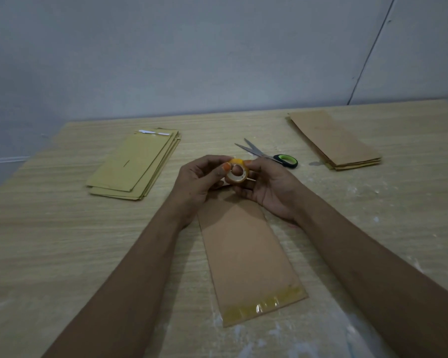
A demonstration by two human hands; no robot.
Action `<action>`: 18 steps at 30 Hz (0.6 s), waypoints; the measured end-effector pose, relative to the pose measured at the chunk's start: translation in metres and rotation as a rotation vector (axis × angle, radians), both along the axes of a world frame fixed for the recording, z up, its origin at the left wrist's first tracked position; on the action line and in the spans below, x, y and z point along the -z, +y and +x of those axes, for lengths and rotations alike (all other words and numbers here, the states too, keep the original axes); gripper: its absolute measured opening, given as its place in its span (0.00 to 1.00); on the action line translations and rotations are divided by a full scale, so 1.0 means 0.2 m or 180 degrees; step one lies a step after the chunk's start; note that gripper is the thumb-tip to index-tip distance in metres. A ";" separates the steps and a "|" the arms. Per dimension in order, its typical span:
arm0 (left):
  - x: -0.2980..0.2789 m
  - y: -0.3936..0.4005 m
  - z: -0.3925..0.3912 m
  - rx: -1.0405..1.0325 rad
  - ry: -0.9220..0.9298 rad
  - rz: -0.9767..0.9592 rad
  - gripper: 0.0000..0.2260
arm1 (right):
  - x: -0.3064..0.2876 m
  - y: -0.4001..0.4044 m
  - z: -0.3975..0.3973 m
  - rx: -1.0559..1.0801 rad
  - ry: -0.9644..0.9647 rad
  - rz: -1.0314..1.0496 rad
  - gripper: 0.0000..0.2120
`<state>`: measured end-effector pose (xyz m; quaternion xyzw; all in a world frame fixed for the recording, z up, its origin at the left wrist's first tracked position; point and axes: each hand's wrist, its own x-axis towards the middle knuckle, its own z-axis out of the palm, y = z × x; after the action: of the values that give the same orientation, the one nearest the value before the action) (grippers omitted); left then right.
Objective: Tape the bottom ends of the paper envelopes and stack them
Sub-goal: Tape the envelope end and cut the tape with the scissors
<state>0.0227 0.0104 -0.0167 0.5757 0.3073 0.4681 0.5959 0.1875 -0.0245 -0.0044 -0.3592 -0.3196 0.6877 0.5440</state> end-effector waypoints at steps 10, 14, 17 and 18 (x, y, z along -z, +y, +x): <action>0.00 0.01 -0.01 0.0045 -0.0072 -0.0079 0.05 | 0.01 0.01 0.01 -0.0060 0.0075 0.0069 0.11; -0.01 0.00 -0.01 0.0168 -0.0068 -0.0083 0.07 | 0.01 0.01 0.00 0.0002 0.0017 0.0090 0.09; -0.01 0.00 -0.01 0.0174 -0.0044 -0.0112 0.06 | 0.01 0.00 0.01 -0.0064 0.0095 0.0059 0.11; -0.01 0.00 -0.01 0.0185 -0.0056 -0.0125 0.05 | 0.01 0.00 0.01 -0.0098 0.0147 0.0054 0.11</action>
<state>0.0205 0.0109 -0.0148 0.5684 0.2943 0.4495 0.6231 0.1895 -0.0240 -0.0065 -0.3336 -0.3182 0.7014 0.5436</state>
